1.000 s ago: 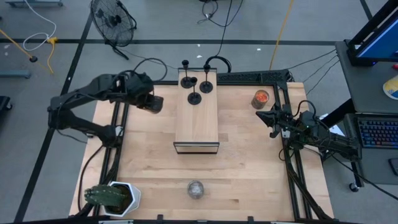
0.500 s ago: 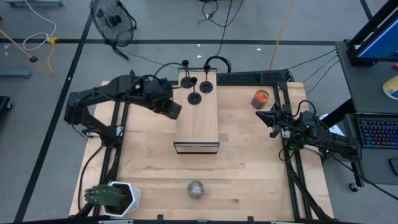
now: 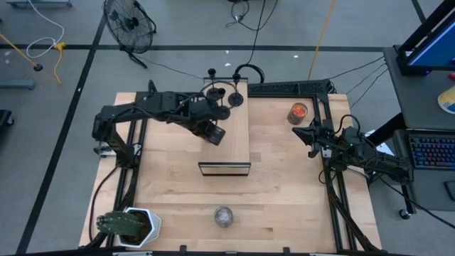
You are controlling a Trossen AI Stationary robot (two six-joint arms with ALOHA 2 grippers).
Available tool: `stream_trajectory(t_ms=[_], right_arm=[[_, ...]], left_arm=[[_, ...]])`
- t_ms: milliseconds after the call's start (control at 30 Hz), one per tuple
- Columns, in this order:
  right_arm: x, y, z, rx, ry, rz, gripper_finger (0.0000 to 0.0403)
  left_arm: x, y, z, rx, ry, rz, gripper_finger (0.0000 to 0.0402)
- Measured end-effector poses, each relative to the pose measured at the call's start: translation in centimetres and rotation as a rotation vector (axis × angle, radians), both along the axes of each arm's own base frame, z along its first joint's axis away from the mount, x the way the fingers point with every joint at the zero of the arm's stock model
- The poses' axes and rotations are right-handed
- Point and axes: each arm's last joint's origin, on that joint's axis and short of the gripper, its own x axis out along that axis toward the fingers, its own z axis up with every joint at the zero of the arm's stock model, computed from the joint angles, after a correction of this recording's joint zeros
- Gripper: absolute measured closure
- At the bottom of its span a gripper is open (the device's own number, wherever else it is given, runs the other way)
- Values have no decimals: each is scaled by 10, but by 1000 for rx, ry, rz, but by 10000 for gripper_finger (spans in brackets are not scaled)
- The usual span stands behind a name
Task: Pick & Place candle stick holders
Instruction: Put the left orange container candle on the shelf
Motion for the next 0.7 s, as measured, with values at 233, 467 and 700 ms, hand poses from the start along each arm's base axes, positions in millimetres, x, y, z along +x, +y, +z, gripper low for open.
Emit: stream_trajectory(t_ms=[233,467,700], right_arm=[[0,0,0,0,0,0,403],[0,0,0,1,2,0,403],[0,0,-1,2,6,0,403]], left_arm=[[18,3,-7,11,21,-27,402],[23,5,-13,12,39,-26,402],[30,8,-22,15,60,-34,402]])
